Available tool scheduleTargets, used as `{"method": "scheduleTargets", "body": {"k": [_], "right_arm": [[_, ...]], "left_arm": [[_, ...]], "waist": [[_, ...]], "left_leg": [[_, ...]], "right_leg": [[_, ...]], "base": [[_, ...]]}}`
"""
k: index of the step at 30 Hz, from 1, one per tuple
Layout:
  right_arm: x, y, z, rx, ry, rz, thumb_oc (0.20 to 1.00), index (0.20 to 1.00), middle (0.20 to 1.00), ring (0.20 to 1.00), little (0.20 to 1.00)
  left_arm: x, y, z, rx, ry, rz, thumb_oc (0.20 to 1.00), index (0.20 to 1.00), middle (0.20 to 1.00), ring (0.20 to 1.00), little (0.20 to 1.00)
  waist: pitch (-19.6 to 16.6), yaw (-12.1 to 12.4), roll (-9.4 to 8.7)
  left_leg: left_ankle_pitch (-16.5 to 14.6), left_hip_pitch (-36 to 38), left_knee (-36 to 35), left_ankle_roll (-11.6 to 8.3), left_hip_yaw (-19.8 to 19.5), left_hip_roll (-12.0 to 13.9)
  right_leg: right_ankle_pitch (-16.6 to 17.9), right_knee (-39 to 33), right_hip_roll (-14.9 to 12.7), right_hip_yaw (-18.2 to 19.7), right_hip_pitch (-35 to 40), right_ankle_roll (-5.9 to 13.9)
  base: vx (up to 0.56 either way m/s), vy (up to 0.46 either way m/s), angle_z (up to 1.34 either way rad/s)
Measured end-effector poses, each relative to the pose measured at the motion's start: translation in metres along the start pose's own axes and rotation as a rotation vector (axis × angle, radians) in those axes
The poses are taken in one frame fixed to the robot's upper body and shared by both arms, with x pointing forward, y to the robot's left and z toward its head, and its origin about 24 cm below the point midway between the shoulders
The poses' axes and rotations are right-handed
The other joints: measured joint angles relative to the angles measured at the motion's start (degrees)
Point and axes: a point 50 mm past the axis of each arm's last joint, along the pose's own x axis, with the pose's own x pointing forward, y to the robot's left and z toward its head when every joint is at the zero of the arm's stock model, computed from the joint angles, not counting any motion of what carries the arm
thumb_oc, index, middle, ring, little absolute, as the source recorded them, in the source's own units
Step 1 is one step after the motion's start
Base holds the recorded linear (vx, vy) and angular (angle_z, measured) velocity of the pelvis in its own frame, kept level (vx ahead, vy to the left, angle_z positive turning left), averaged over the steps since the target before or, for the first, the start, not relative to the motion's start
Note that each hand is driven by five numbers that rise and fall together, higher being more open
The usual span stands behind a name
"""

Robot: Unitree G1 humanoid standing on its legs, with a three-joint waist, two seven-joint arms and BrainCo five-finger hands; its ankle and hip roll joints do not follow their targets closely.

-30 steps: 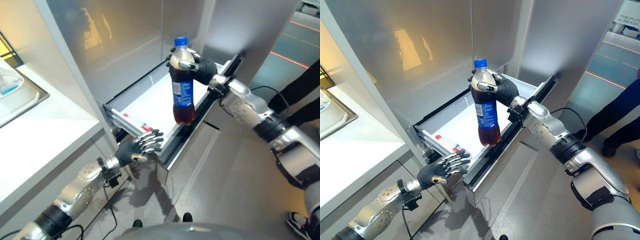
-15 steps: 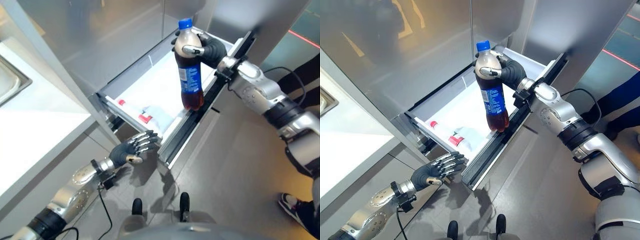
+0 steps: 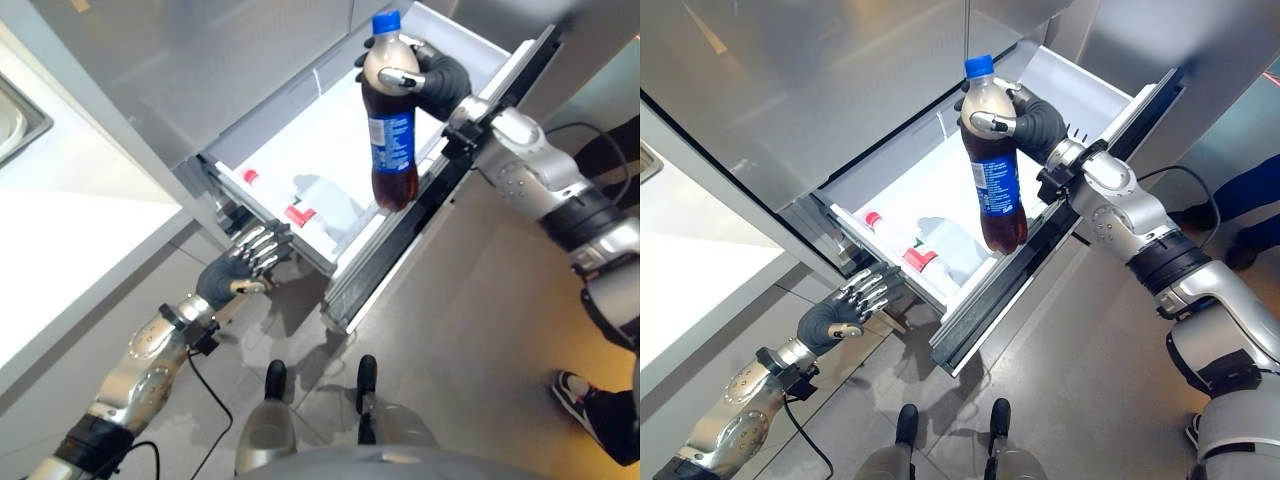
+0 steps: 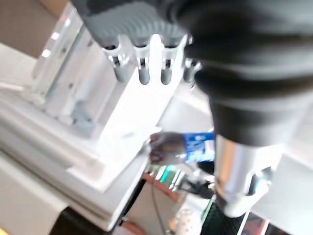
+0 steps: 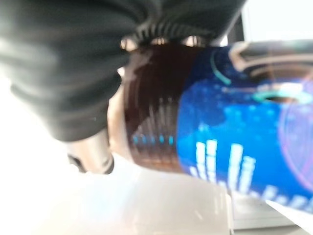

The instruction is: Take the drinks into the refrigerator

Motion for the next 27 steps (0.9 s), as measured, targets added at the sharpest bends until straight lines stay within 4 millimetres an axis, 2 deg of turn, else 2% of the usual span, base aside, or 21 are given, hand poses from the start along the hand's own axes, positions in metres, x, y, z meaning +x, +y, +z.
{"method": "scheduleTargets", "body": {"k": [7,11,15,18,20,24,27], "right_arm": [[-0.007,-0.012,0.012,-0.04,-0.022,-0.032,0.2,0.2,0.2,0.2,0.2],[-0.007,-0.018,0.016,-0.053,-0.026,-0.057,0.2,0.2,0.2,0.2,0.2],[-0.008,-0.028,0.018,-0.069,-0.02,-0.105,0.2,0.2,0.2,0.2,0.2],[-0.004,-0.036,0.032,-0.097,-0.061,-0.142,0.2,0.2,0.2,0.2,0.2],[0.004,-0.035,0.054,-0.134,-0.125,-0.137,0.2,0.2,0.2,0.2,0.2],[0.013,-0.033,0.085,-0.182,-0.217,-0.125,0.2,0.2,0.2,0.2,0.2],[0.018,-0.03,0.094,-0.198,-0.236,-0.115,0.2,0.2,0.2,0.2,0.2]], "left_arm": [[-0.005,-0.001,0.017,0.01,-0.105,0.022,1.0,1.0,1.0,1.0,1.0],[-0.005,-0.002,0.017,0.009,-0.107,0.018,1.0,1.0,1.0,1.0,1.0],[-0.004,-0.002,0.018,0.013,-0.112,0.011,1.0,1.0,1.0,1.0,1.0],[-0.003,-0.002,0.019,0.018,-0.112,0.004,1.0,1.0,1.0,1.0,1.0],[-0.003,-0.002,0.019,0.015,-0.109,-0.001,1.0,1.0,1.0,1.0,1.0],[-0.001,-0.002,0.022,0.028,-0.111,-0.015,1.0,1.0,1.0,1.0,1.0],[0.0,-0.003,0.021,0.024,-0.104,-0.026,1.0,1.0,1.0,1.0,1.0]], "waist": [[1.8,1.3,-0.04],[2.5,2.5,-0.08],[2.8,2.6,-0.13],[3.9,2.7,-0.2],[4.0,2.6,-0.2],[4.0,2.6,-0.21],[4.0,2.7,-0.23]], "left_leg": [[0.0,-0.7,0.4,-0.02,-0.8,0.0],[0.0,-0.8,0.5,-0.03,-0.9,0.0],[0.0,-1.6,0.8,-0.04,-1.4,-0.1],[0.0,-1.8,1.1,-0.05,-1.5,-0.1],[0.0,-2.1,1.1,-0.06,-1.5,-0.1],[0.0,-2.4,1.3,-0.06,-1.8,-0.1],[0.0,-2.6,1.4,-0.07,-2.3,-0.1]], "right_leg": [[0.1,0.0,0.0,-0.8,-0.1,-0.03],[0.1,0.0,-0.1,-0.9,0.0,-0.05],[0.1,0.0,-0.1,-1.5,-0.4,-0.06],[0.2,0.0,-0.1,-1.6,-0.5,-0.14],[0.2,0.0,-0.1,-1.6,-0.8,-0.16],[0.2,0.0,-0.1,-1.9,-0.8,-0.16],[0.2,0.0,-0.1,-2.3,-0.8,-0.16]], "base": [[-0.03,-0.009,0.05],[-0.02,-0.002,0.01],[-0.03,-0.002,0.07],[-0.01,-0.001,0.01],[0.0,0.0,0.0],[0.0,-0.001,0.03],[-0.01,-0.007,0.06]]}}
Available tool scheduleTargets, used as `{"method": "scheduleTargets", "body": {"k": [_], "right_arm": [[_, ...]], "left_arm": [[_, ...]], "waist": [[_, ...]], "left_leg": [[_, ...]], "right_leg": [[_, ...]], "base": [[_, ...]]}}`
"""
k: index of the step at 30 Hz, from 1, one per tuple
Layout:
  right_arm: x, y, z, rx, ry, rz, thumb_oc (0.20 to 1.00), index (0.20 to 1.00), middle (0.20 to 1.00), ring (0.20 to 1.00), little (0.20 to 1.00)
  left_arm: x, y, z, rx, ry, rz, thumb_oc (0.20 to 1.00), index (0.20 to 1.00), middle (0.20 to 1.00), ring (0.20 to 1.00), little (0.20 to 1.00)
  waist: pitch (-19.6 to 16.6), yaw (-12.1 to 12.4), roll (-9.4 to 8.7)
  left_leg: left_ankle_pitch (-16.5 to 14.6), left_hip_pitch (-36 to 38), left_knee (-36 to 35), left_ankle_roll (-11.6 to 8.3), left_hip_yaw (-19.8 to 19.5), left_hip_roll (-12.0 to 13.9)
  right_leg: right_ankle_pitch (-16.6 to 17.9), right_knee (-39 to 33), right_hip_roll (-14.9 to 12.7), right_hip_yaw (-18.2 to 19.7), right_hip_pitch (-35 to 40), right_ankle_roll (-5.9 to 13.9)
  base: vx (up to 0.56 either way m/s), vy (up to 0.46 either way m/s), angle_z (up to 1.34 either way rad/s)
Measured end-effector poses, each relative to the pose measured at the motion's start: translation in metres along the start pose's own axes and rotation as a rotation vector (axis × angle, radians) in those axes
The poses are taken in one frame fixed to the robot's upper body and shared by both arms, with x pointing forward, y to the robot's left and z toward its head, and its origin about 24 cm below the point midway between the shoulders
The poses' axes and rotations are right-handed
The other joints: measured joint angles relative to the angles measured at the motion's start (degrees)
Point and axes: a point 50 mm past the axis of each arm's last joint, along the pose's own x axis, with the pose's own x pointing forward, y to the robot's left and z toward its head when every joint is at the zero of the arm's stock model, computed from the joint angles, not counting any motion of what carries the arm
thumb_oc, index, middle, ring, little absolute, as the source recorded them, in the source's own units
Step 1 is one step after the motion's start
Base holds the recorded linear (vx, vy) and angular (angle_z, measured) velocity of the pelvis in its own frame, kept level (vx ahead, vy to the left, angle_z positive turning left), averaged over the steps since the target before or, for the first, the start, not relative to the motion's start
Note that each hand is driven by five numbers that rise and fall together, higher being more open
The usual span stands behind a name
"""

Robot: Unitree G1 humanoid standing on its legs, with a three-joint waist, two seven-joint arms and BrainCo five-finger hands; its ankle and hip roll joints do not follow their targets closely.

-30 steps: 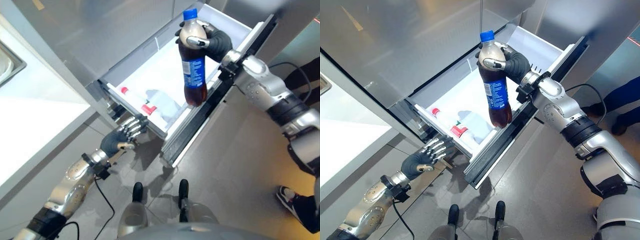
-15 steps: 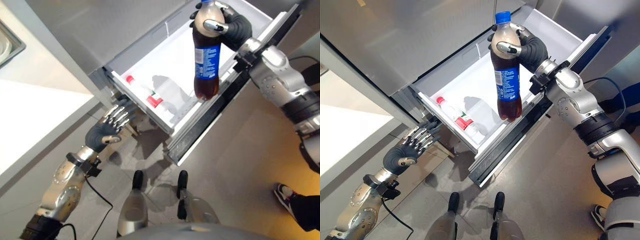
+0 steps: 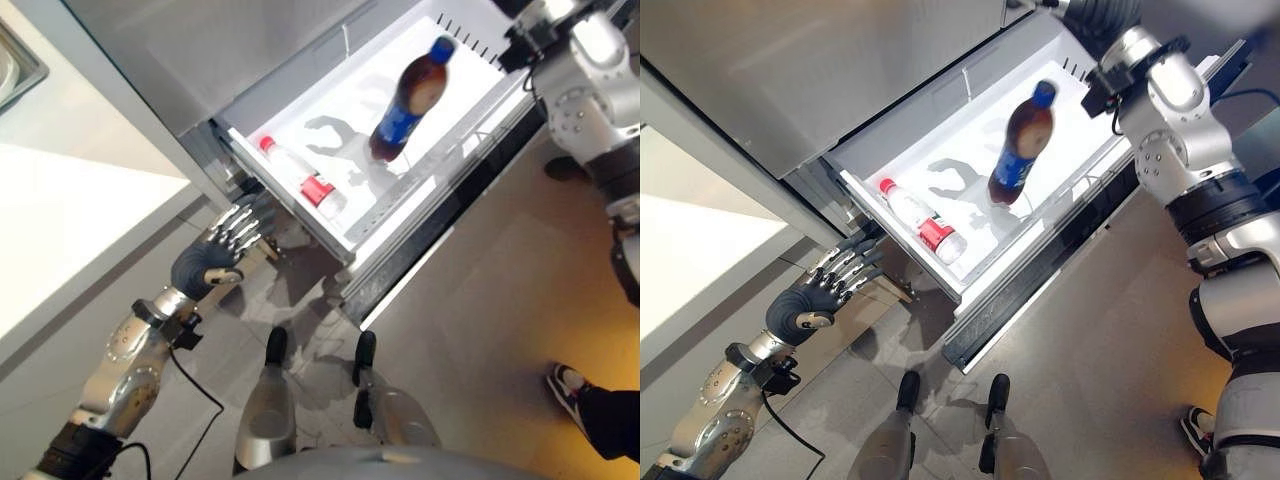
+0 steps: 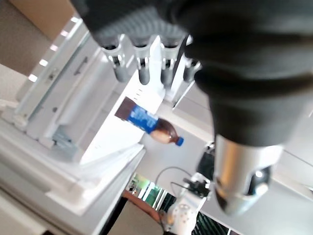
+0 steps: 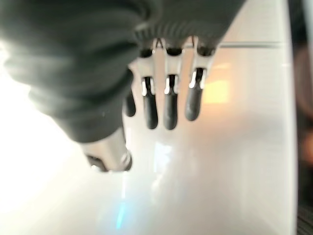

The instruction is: Take the drinks into the refrigerator

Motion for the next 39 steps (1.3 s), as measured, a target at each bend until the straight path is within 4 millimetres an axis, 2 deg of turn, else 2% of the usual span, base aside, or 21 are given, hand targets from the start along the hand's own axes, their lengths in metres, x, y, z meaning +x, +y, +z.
{"method": "scheduleTargets", "body": {"k": [6,14,29,30,31,32,33,39], "right_arm": [[-0.003,-0.006,-0.01,-0.015,0.048,-0.034,0.2,0.2,0.2,0.2,0.2],[-0.009,-0.004,-0.022,-0.05,0.1,-0.02,0.2,0.2,0.2,0.2,0.2],[-0.009,-0.001,-0.024,-0.058,0.108,-0.008,0.2,0.2,0.2,0.2,0.2],[-0.009,-0.001,-0.024,-0.057,0.11,-0.008,0.407,0.407,0.407,0.407,0.407],[-0.01,-0.001,-0.025,-0.058,0.112,-0.008,0.711,0.711,0.711,0.711,0.711],[-0.01,-0.001,-0.026,-0.059,0.115,-0.007,0.931,0.931,0.931,0.931,0.931],[-0.011,-0.001,-0.027,-0.061,0.118,-0.005,1.0,1.0,1.0,1.0,1.0],[-0.022,0.012,-0.037,-0.005,0.112,0.03,1.0,1.0,1.0,1.0,1.0]], "left_arm": [[0.001,-0.002,-0.001,0.009,0.037,-0.035,1.0,1.0,1.0,1.0,1.0],[0.002,-0.002,0.0,0.014,0.035,-0.038,1.0,1.0,1.0,1.0,1.0],[0.01,-0.003,0.004,0.031,-0.002,-0.045,1.0,1.0,1.0,1.0,1.0],[0.01,-0.003,0.004,0.031,-0.003,-0.046,1.0,1.0,1.0,1.0,1.0],[0.011,-0.003,0.004,0.032,-0.003,-0.046,1.0,1.0,1.0,1.0,1.0],[0.011,-0.003,0.004,0.032,-0.004,-0.047,1.0,1.0,1.0,1.0,1.0],[0.012,-0.003,0.005,0.034,-0.007,-0.049,1.0,1.0,1.0,1.0,1.0],[0.009,0.0,0.003,0.034,0.003,-0.033,1.0,1.0,1.0,1.0,1.0]], "waist": [[0.3,0.5,-0.56],[0.6,0.8,-0.75],[1.3,0.1,-0.88],[1.3,0.1,-0.88],[1.3,0.1,-0.88],[1.3,0.1,-0.88],[1.3,0.1,-0.88],[1.3,0.0,-0.9]], "left_leg": [[0.0,-1.2,0.8,-0.21,-0.3,0.0],[0.1,-3.2,1.5,-0.37,-0.6,0.0],[0.1,-3.0,1.6,-0.37,-0.4,0.0],[0.1,-2.9,1.6,-0.37,-0.4,0.0],[0.1,-2.9,1.6,-0.37,-0.3,0.0],[0.1,-2.9,1.7,-0.39,-0.3,0.0],[0.1,-2.9,1.7,-0.42,-0.3,0.0],[0.1,0.0,1.4,-0.44,-0.2,0.0]], "right_leg": [[0.2,0.0,0.0,-0.4,-0.6,-0.16],[0.6,0.0,0.1,-0.5,-2.2,-0.31],[0.7,0.0,0.0,-0.4,-2.0,-0.36],[0.7,0.0,0.0,-0.4,-1.9,-0.36],[0.7,0.0,0.0,-0.4,-1.9,-0.39],[0.8,0.0,0.1,-0.4,-1.9,-0.4],[0.8,0.0,0.1,-0.4,-1.9,-0.4],[0.8,0.0,0.0,-0.4,0.8,-0.39]], "base": [[-0.01,-0.005,0.03],[0.0,-0.001,0.0],[0.0,0.0,0.0],[0.0,0.0,0.0],[0.0,0.0,0.0],[0.0,0.0,0.0],[0.0,0.0,0.0],[0.0,0.001,-0.01]]}}
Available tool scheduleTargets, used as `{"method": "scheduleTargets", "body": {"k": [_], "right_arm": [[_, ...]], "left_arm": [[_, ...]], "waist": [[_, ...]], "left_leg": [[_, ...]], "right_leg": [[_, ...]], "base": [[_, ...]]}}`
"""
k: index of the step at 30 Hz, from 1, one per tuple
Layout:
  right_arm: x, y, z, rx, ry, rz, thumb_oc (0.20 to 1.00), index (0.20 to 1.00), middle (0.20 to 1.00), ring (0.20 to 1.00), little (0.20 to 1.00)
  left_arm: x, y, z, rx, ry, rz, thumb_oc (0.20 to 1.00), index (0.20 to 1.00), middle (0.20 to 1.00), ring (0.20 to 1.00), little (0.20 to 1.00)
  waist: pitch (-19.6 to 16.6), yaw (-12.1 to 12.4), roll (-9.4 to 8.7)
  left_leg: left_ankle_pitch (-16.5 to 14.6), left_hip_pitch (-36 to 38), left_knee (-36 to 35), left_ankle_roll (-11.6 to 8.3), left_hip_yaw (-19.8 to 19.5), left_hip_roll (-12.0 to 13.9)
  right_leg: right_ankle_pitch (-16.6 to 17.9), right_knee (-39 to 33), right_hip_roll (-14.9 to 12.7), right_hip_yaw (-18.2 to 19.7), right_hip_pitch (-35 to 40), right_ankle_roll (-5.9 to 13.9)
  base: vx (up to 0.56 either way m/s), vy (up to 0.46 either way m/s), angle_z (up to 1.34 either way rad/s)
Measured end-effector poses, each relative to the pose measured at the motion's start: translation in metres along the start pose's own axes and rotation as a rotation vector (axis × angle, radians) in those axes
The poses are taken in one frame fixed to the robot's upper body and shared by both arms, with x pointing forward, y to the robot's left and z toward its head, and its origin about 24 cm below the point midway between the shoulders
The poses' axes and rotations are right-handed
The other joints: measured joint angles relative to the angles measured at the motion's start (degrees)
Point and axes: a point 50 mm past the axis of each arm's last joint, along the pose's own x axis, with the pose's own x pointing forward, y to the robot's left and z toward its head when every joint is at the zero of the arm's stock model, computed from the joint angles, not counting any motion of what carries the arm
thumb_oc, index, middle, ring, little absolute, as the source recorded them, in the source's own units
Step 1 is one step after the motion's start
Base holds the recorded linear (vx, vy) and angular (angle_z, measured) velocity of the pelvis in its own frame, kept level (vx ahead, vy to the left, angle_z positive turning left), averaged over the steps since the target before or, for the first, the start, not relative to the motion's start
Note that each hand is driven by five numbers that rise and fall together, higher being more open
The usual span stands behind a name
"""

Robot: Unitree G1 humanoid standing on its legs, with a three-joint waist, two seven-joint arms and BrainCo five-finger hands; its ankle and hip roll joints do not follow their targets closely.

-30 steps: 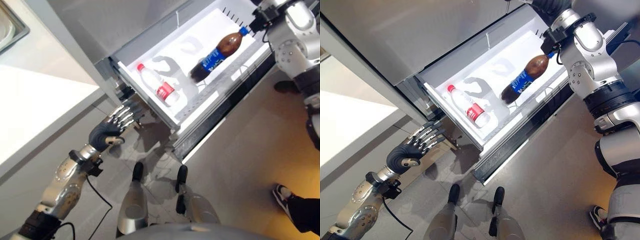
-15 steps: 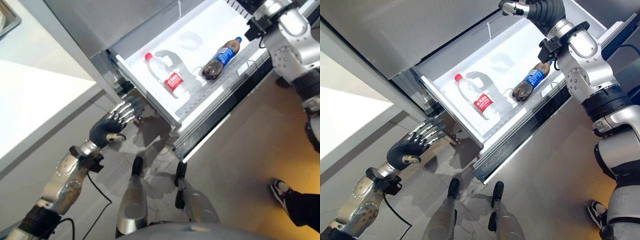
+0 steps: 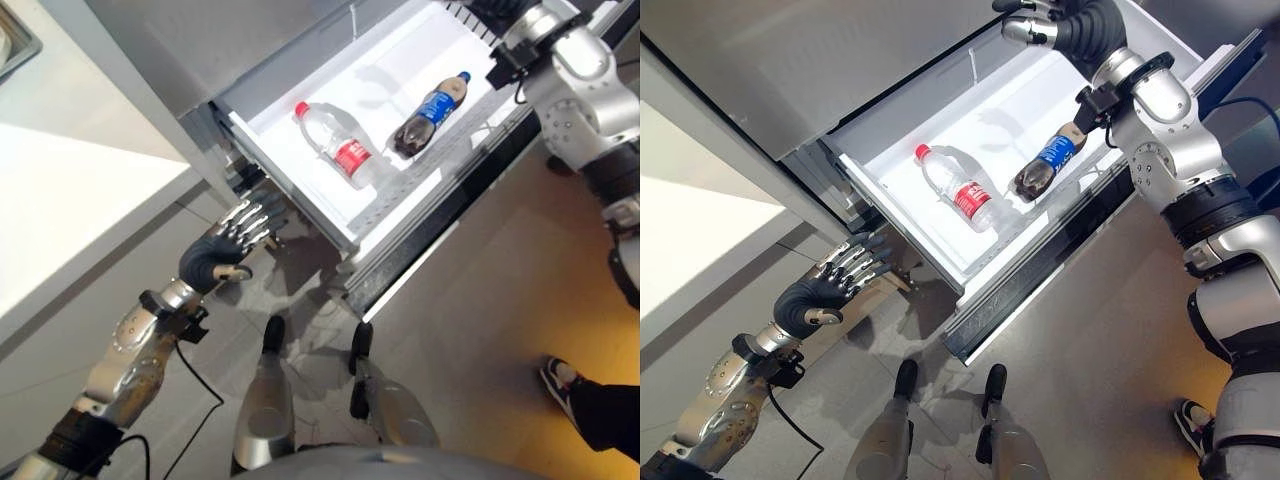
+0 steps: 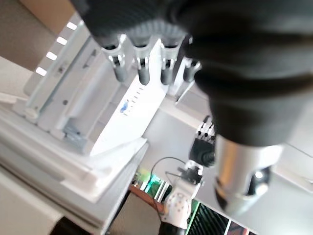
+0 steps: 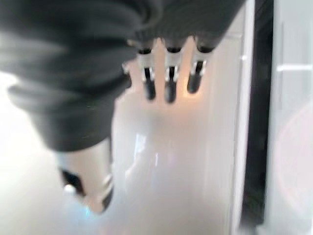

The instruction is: Take the drinks into the refrigerator

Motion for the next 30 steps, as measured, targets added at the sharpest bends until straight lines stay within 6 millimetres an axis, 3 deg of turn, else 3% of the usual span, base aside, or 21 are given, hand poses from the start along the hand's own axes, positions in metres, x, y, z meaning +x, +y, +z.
{"method": "scheduleTargets", "body": {"k": [5,10,12,14,22,24,27,30], "right_arm": [[-0.021,0.0,-0.004,0.076,-0.06,-0.04,1.0,1.0,1.0,1.0,1.0],[-0.072,0.01,-0.011,0.16,-0.161,-0.09,1.0,1.0,1.0,1.0,1.0],[-0.1,0.02,-0.019,0.218,-0.224,-0.15,1.0,1.0,1.0,1.0,1.0],[-0.111,0.027,-0.032,0.27,-0.229,-0.195,1.0,1.0,1.0,1.0,1.0],[-0.216,0.041,-0.076,0.275,-0.058,-0.495,1.0,1.0,1.0,1.0,1.0],[-0.234,0.047,-0.083,0.248,0.01,-0.528,1.0,1.0,1.0,1.0,1.0],[-0.264,0.06,-0.098,0.293,0.053,-0.689,1.0,1.0,1.0,1.0,1.0],[-0.278,0.065,-0.105,0.289,0.117,-0.731,1.0,1.0,1.0,1.0,1.0]], "left_arm": [[-0.008,0.009,-0.006,-0.004,0.019,0.056,1.0,1.0,1.0,1.0,1.0],[-0.014,0.013,-0.007,0.023,0.004,0.111,1.0,1.0,1.0,1.0,1.0],[-0.023,0.017,-0.009,0.017,-0.015,0.183,1.0,1.0,1.0,1.0,1.0],[-0.029,0.017,-0.017,0.011,0.0,0.222,1.0,1.0,1.0,1.0,1.0],[-0.053,0.013,-0.044,-0.006,0.019,0.405,1.0,1.0,1.0,1.0,1.0],[-0.056,0.011,-0.046,0.01,0.026,0.42,1.0,1.0,1.0,1.0,1.0],[-0.061,0.009,-0.054,0.011,0.026,0.478,1.0,1.0,1.0,1.0,1.0],[-0.063,0.009,-0.056,0.026,0.04,0.503,1.0,1.0,1.0,1.0,1.0]], "waist": [[-0.3,-0.4,-0.41],[-1.5,-0.5,-1.17],[-2.8,-1.4,-1.78],[-4.7,-1.8,-1.7],[-11.1,-5.1,-0.86],[-12.1,-6.5,-0.46],[-14.4,-6.6,0.46],[-15.1,-6.5,1.07]], "left_leg": [[0.0,1.5,-0.1,-0.02,0.3,0.0],[0.1,3.2,-0.6,0.05,0.3,-0.1],[0.0,4.2,-1.0,0.11,1.0,-0.2],[0.0,5.1,-1.6,0.23,1.9,-0.2],[-0.3,9.1,-3.7,0.67,4.9,-0.1],[-0.4,9.2,-3.9,0.97,5.0,-0.1],[-0.4,9.2,-4.3,1.02,5.1,0.0],[-0.4,9.2,-4.3,1.07,5.0,0.0]], "right_leg": [[0.0,0.0,0.0,0.6,1.2,0.01],[0.0,0.0,-0.1,0.6,2.5,0.04],[0.0,0.0,-0.1,1.3,2.9,0.1],[0.1,0.0,-0.2,2.3,3.0,0.24],[-0.2,0.0,0.0,4.9,4.4,0.61],[-0.3,-0.1,-0.1,5.2,4.3,0.7],[-0.4,-0.3,0.0,5.2,4.1,0.75],[-0.5,-0.3,0.0,5.3,4.1,0.95]], "base": [[0.02,0.003,-0.04],[0.03,0.032,-0.02],[0.04,0.029,-0.13],[0.07,0.031,-0.28],[0.06,0.016,-0.21],[0.06,0.017,-0.04],[0.03,0.006,-0.01],[0.0,0.0,0.0]]}}
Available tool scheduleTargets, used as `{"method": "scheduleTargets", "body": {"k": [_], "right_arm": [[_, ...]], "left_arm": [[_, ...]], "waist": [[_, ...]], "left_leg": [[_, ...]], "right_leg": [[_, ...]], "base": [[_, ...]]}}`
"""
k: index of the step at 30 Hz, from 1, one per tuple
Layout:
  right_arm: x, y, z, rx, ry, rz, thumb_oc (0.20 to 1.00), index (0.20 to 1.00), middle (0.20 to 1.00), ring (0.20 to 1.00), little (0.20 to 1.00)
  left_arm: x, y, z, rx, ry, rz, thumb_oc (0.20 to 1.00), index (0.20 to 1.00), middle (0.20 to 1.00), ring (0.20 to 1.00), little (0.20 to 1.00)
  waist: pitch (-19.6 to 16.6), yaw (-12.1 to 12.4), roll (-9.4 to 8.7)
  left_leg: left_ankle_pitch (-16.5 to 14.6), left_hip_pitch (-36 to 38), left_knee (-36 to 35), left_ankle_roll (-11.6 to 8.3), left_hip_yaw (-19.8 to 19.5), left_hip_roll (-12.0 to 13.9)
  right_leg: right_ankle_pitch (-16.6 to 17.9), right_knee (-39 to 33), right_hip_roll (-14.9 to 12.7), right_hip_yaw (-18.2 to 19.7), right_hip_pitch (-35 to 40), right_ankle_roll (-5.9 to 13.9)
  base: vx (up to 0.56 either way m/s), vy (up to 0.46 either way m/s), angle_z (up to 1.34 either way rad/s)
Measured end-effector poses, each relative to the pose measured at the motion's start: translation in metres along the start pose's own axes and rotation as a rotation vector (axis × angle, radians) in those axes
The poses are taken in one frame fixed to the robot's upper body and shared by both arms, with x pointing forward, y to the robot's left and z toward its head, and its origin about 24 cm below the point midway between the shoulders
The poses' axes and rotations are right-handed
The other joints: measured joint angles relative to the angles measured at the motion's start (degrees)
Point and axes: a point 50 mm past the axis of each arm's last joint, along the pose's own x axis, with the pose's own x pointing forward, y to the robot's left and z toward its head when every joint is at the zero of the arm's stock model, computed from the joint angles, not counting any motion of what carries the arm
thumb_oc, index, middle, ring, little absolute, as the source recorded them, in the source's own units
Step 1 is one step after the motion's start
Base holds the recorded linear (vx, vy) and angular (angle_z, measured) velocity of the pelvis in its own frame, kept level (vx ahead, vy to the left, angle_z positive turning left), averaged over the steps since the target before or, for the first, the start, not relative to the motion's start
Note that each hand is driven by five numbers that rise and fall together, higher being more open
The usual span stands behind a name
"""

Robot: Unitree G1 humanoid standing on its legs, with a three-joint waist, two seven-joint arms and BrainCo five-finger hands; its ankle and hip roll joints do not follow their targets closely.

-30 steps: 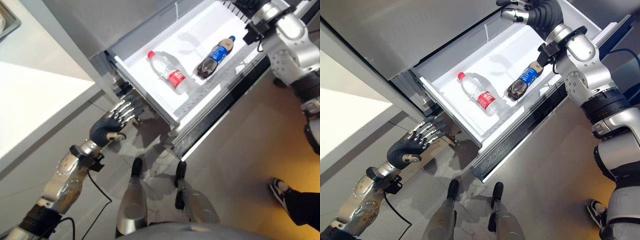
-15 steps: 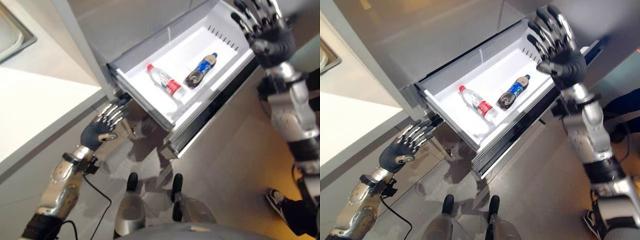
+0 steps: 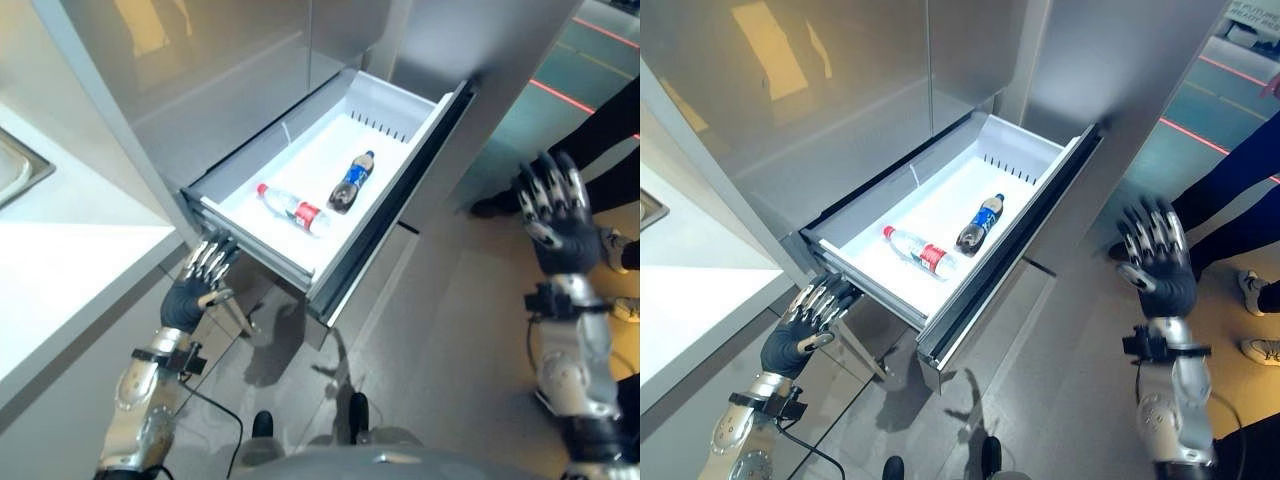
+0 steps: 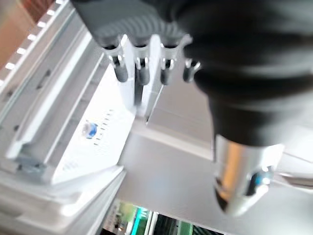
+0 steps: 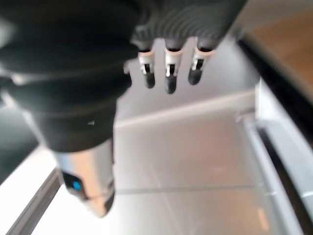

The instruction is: Take the drinks into the refrigerator

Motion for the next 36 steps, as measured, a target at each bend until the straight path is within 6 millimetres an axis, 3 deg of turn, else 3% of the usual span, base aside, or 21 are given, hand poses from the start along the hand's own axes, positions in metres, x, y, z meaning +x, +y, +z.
{"method": "scheduleTargets", "body": {"k": [14,24,25,27,30,34,35,36], "right_arm": [[-0.022,-0.016,-0.035,-0.07,0.155,-0.146,1.0,1.0,1.0,1.0,1.0],[-0.063,-0.038,-0.067,-0.242,0.403,-0.248,1.0,1.0,1.0,1.0,1.0],[-0.066,-0.037,-0.069,-0.249,0.42,-0.239,0.815,0.815,0.815,0.815,0.815],[-0.07,-0.038,-0.074,-0.269,0.461,-0.226,0.548,0.548,0.548,0.548,0.548],[-0.075,-0.036,-0.081,-0.289,0.505,-0.203,0.586,0.586,0.586,0.586,0.586],[-0.08,-0.034,-0.09,-0.312,0.563,-0.179,0.539,0.539,0.539,0.539,0.539],[-0.08,-0.034,-0.091,-0.317,0.573,-0.175,0.228,0.228,0.228,0.228,0.228],[-0.081,-0.034,-0.093,-0.322,0.586,-0.172,0.2,0.2,0.2,0.2,0.2]], "left_arm": [[-0.007,0.001,-0.002,0.071,0.006,0.058,1.0,1.0,1.0,1.0,1.0],[-0.011,0.001,-0.003,0.092,0.003,0.085,1.0,1.0,1.0,1.0,1.0],[-0.011,0.0,-0.003,0.097,0.006,0.083,1.0,1.0,1.0,1.0,1.0],[-0.01,-0.002,-0.004,0.097,0.009,0.073,1.0,1.0,1.0,1.0,1.0],[-0.009,-0.005,-0.007,0.091,0.016,0.062,1.0,1.0,1.0,1.0,1.0],[-0.009,-0.007,-0.008,0.092,0.019,0.064,1.0,1.0,1.0,1.0,1.0],[-0.009,-0.007,-0.008,0.092,0.019,0.064,1.0,1.0,1.0,1.0,1.0],[-0.009,-0.007,-0.008,0.092,0.017,0.064,1.0,1.0,1.0,1.0,1.0]], "waist": [[-3.5,0.1,0.16],[-4.1,0.0,1.41],[-4.1,0.0,1.5],[-4.2,-0.1,1.57],[-4.1,0.0,1.76],[-3.7,0.0,2.29],[-3.6,0.0,2.45],[-3.5,0.1,2.63]], "left_leg": [[0.0,0.9,0.0,0.02,0.0,0.0],[0.1,0.9,-0.1,0.08,-0.3,0.0],[0.1,0.9,-0.1,0.08,-0.3,0.0],[0.1,0.9,-0.1,0.11,-0.5,0.0],[0.2,0.9,-0.1,0.19,-0.7,-0.1],[0.3,0.9,-0.1,0.36,-1.6,-0.3],[0.3,1.0,-0.1,0.38,-1.8,-0.4],[0.3,1.0,-0.1,0.39,-1.9,-0.5]], "right_leg": [[0.1,0.0,-0.1,0.1,0.9,-0.12],[-0.1,0.0,-0.1,-0.2,1.1,0.03],[-0.1,0.0,-0.2,-0.4,1.1,0.04],[-0.1,0.0,-0.2,-0.6,1.2,0.04],[-0.1,0.0,-0.3,-0.8,1.3,0.03],[-0.3,0.0,-0.6,-1.7,1.9,0.26],[-0.3,0.0,-0.7,-1.8,2.0,0.29],[-0.4,0.0,-0.8,-1.9,2.1,0.3]], "base": [[0.0,0.0,0.0],[0.0,0.0,0.0],[0.0,0.0,0.0],[-0.01,0.009,0.04],[-0.01,0.006,0.05],[0.0,0.002,0.12],[0.0,0.0,0.08],[0.0,-0.002,0.06]]}}
